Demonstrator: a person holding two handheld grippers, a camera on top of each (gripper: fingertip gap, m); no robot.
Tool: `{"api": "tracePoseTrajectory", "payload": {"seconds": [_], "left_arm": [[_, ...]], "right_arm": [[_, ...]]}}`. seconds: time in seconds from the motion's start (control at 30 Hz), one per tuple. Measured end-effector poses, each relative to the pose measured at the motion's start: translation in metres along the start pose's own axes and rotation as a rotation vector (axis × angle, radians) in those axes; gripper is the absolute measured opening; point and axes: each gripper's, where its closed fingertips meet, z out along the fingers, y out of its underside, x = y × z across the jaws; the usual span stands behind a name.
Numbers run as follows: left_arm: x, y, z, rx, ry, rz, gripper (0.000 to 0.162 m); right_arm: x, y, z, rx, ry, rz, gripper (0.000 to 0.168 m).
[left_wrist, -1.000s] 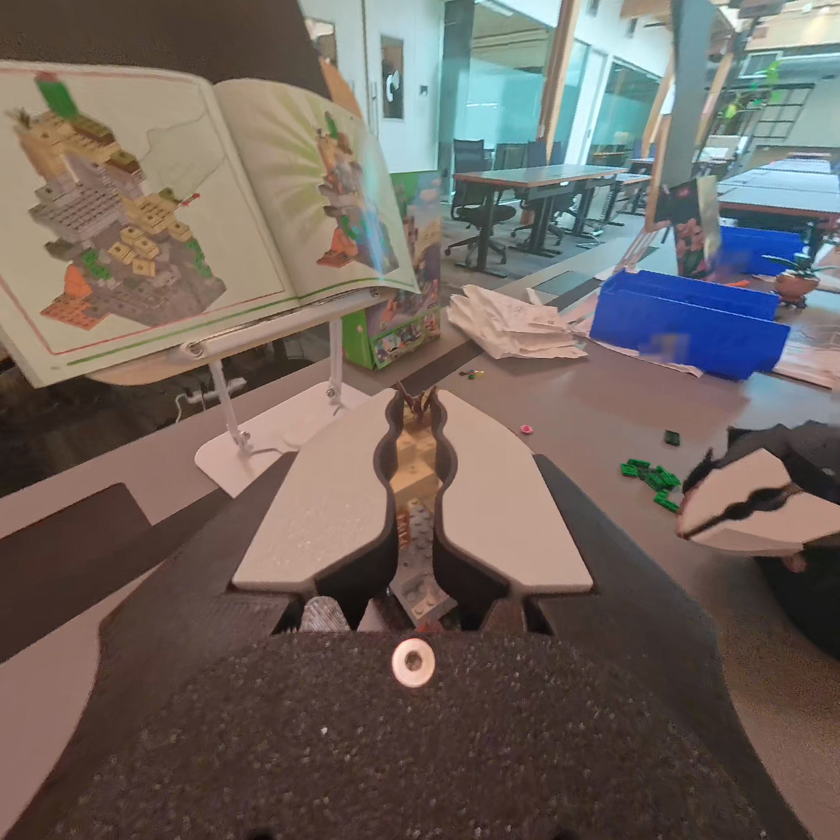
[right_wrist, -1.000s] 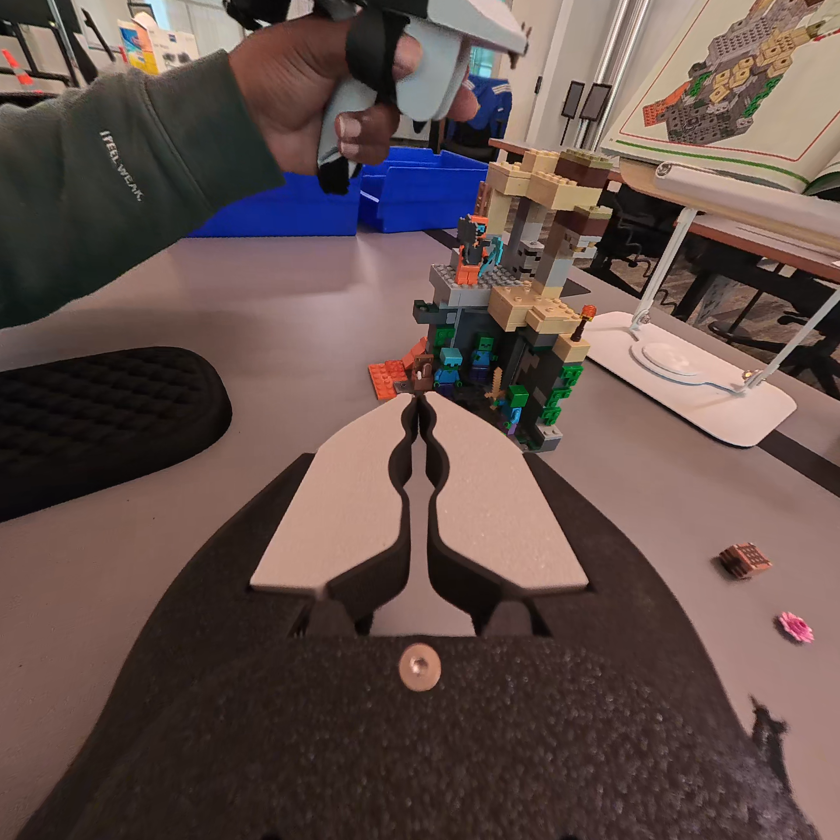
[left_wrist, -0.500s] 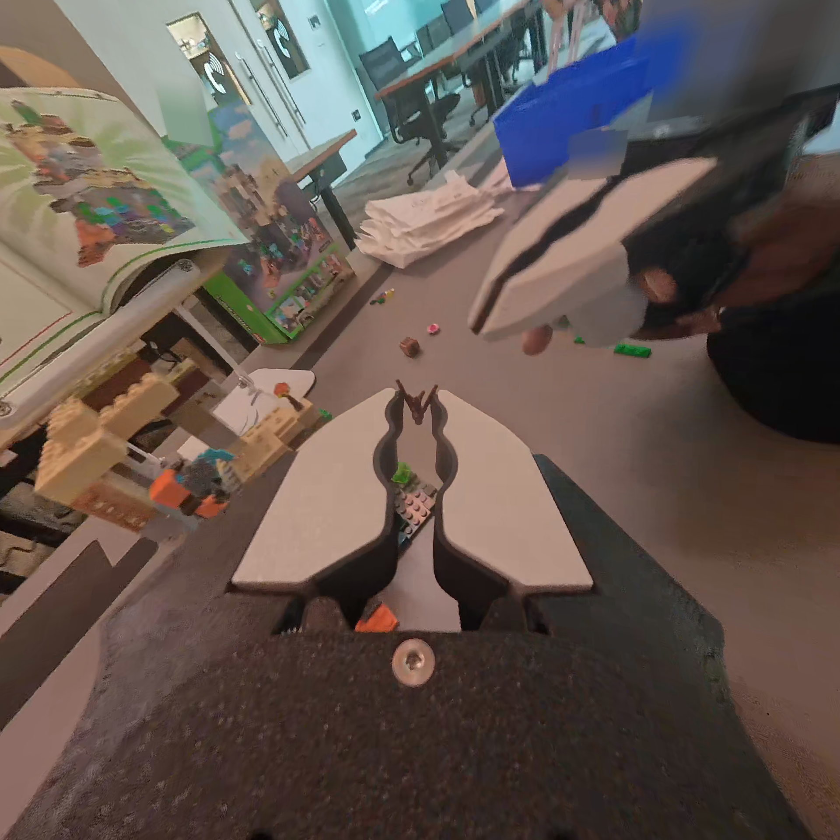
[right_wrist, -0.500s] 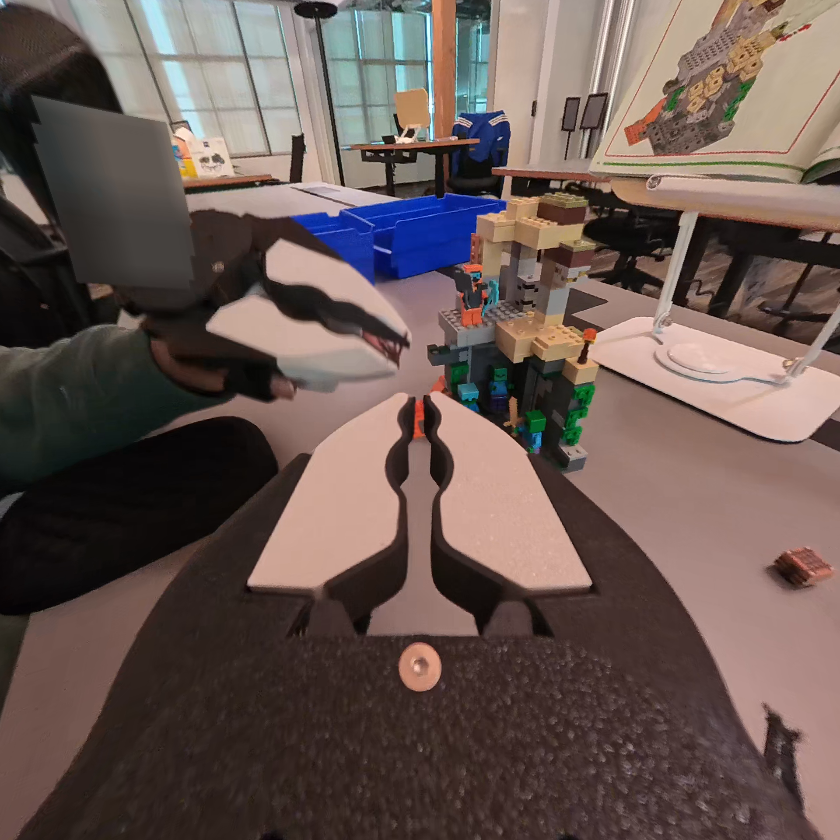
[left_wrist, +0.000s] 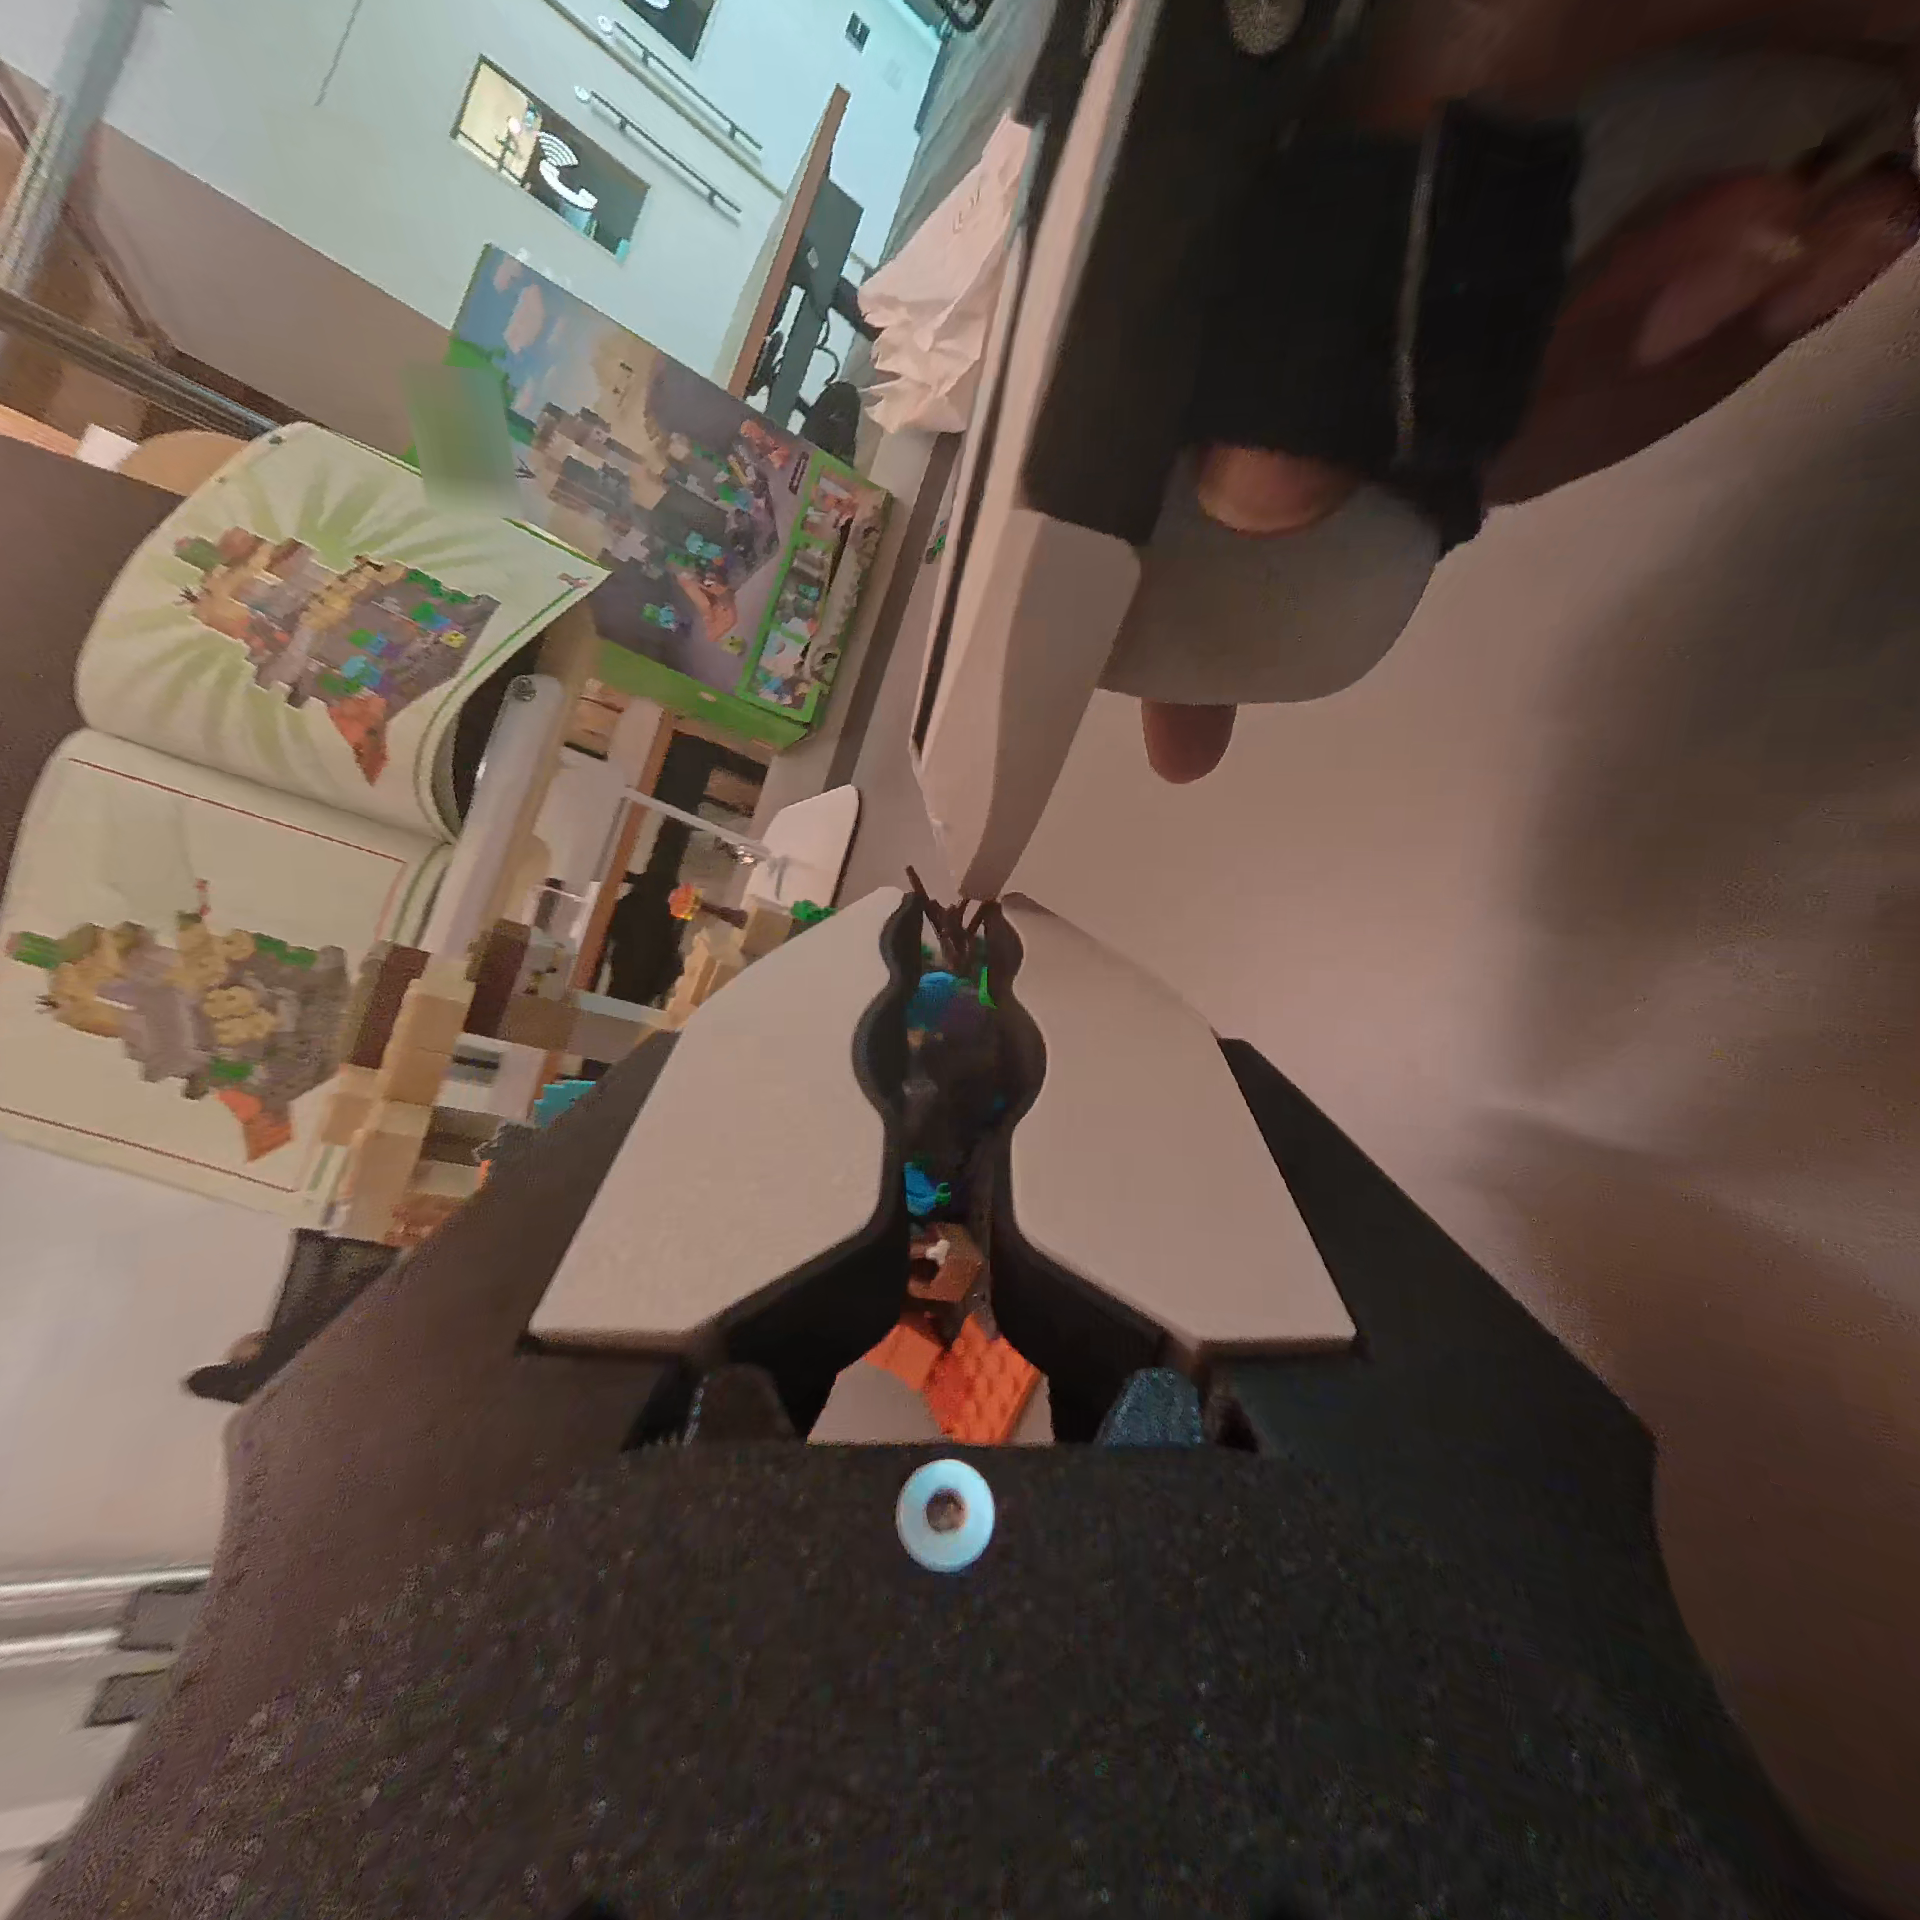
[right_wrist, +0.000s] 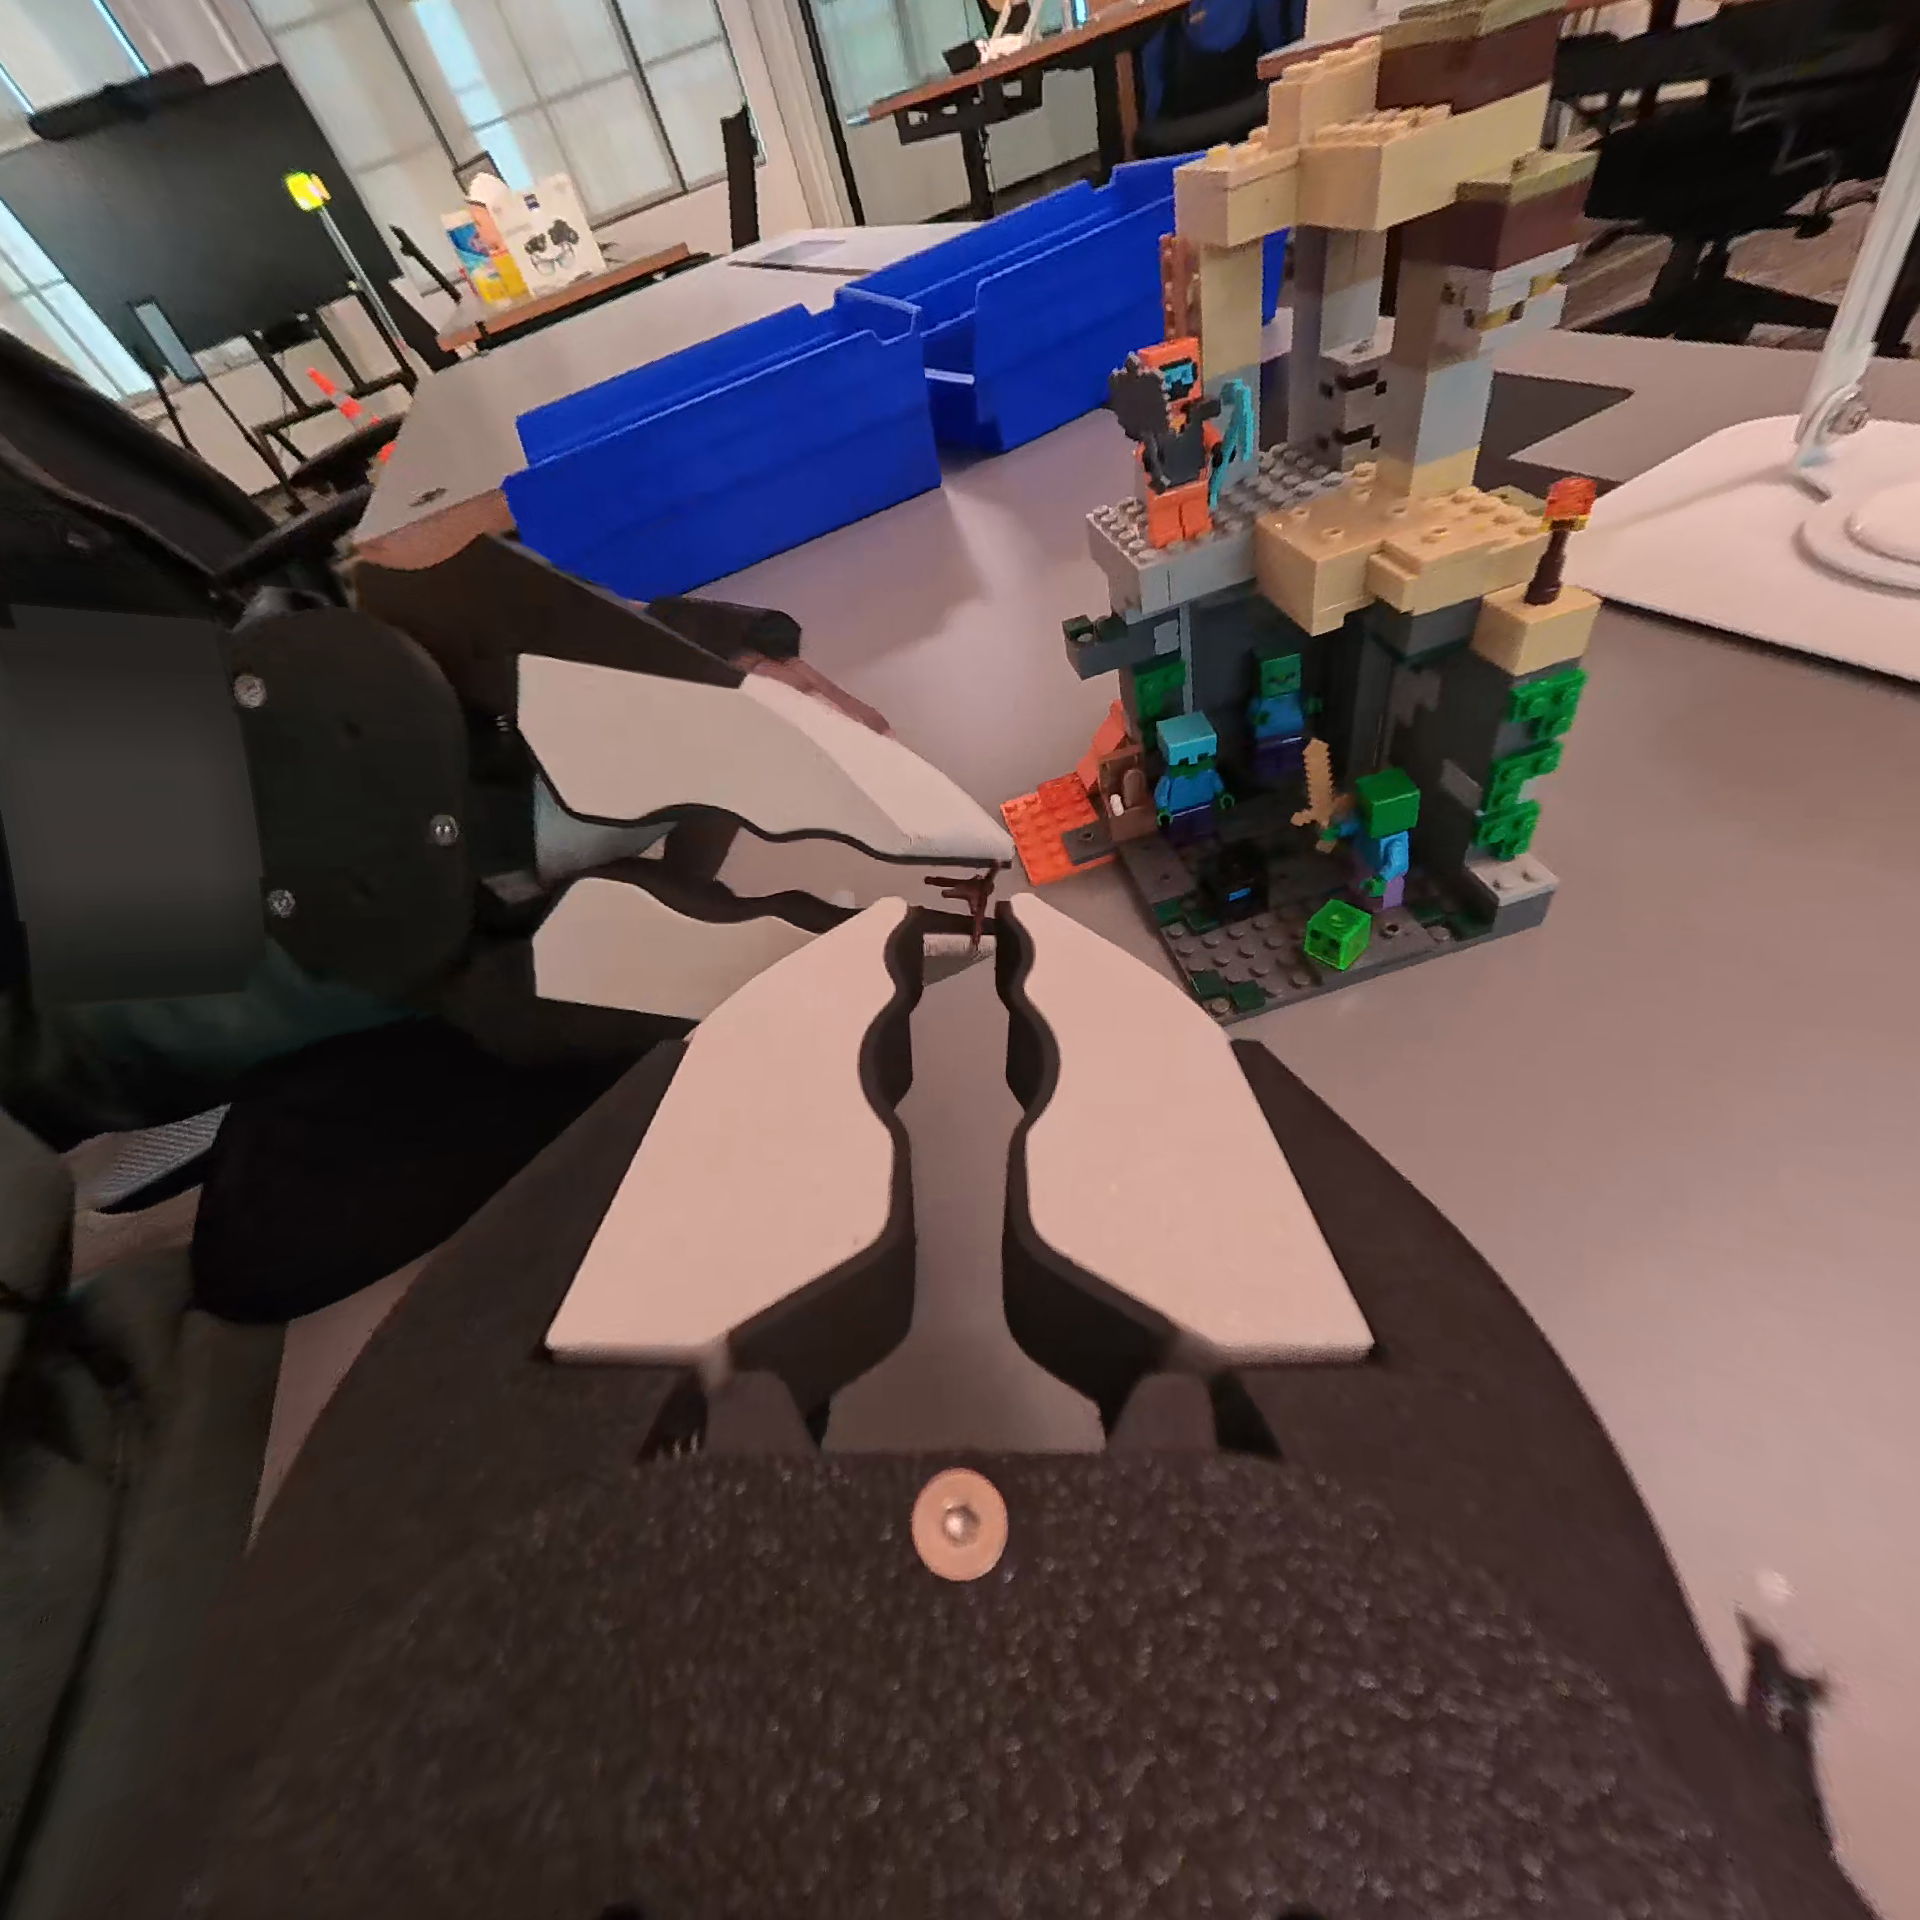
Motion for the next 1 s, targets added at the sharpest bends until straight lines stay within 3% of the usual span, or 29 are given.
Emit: {"api": "tracePoseTrajectory", "payload": {"seconds": [0.47, 1.0], "left_arm": [[0.0048, -0.0031, -0.0030, -0.008, -0.098, 0.231, 0.011], [0.0096, -0.0004, -0.0053, 0.044, -0.025, 0.097, 0.006]], "right_arm": [[-0.0015, 0.0090, 0.0064, -0.048, -0.024, 0.081, 0.014], [-0.0059, 0.0090, -0.0007, -0.022, -0.094, -0.021, 0.002]]}}
